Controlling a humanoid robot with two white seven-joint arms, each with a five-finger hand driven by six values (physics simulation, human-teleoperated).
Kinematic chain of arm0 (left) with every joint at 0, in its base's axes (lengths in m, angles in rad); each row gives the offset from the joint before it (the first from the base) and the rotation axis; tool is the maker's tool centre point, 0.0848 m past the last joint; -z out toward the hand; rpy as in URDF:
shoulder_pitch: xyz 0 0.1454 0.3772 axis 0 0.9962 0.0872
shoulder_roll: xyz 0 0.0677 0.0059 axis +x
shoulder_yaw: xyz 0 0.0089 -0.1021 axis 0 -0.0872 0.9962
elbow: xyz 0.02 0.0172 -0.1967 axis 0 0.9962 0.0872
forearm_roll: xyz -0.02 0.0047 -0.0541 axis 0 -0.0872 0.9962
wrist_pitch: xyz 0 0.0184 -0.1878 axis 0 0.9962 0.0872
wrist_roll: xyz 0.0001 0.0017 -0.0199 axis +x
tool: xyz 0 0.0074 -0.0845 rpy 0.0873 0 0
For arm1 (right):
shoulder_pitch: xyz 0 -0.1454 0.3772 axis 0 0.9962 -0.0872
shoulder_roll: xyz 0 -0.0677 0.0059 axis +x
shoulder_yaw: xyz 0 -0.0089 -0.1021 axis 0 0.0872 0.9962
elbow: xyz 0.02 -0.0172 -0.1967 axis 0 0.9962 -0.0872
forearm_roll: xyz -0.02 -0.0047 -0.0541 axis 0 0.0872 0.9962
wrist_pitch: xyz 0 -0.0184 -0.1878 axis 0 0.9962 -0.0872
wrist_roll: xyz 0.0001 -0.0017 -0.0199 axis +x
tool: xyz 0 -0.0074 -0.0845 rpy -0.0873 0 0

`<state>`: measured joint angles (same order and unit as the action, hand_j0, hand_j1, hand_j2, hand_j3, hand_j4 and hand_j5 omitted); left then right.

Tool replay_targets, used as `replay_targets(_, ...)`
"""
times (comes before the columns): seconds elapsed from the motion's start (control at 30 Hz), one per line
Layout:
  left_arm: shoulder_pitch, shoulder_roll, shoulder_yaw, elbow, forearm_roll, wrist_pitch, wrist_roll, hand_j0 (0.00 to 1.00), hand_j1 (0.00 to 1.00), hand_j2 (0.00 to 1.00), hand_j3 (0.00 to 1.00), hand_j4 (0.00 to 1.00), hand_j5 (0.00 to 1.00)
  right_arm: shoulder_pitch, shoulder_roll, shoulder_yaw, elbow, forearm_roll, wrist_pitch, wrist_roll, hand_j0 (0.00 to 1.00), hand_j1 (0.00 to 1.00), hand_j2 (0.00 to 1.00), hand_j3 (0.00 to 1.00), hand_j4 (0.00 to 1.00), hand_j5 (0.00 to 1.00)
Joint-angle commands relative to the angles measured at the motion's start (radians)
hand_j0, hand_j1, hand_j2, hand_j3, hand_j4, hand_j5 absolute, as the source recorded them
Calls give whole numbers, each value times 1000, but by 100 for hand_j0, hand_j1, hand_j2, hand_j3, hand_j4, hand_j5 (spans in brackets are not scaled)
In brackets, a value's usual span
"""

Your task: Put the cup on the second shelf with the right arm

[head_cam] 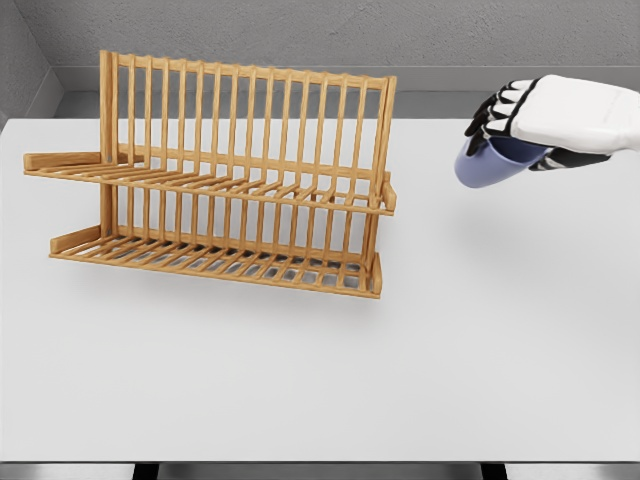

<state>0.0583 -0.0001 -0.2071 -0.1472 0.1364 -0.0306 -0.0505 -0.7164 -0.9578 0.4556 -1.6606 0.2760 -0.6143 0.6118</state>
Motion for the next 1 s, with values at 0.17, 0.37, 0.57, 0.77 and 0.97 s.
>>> replay_targets(0.17, 0, 0, 0, 0, 0, 0, 0, 100, 100, 100, 100, 100, 100, -9, 10, -3, -70, -6, 3, -1, 65, 65, 65, 65, 65, 65)
replay_targets(0.37, 0, 0, 0, 0, 0, 0, 0, 100, 100, 100, 100, 100, 100, -12, 45, -2, -85, -6, 3, -1, 65, 65, 65, 65, 65, 65)
replay_targets(0.57, 0, 0, 0, 0, 0, 0, 0, 100, 100, 100, 100, 100, 100, -40, 79, 11, -93, -6, 3, -1, 65, 65, 65, 65, 65, 65)
replay_targets(0.77, 0, 0, 0, 0, 0, 0, 0, 100, 100, 100, 100, 100, 100, -74, 108, 38, -93, -6, 3, -1, 65, 65, 65, 65, 65, 65)
replay_targets(0.97, 0, 0, 0, 0, 0, 0, 0, 100, 100, 100, 100, 100, 100, -120, 145, 107, -93, -6, 3, -1, 65, 65, 65, 65, 65, 65)
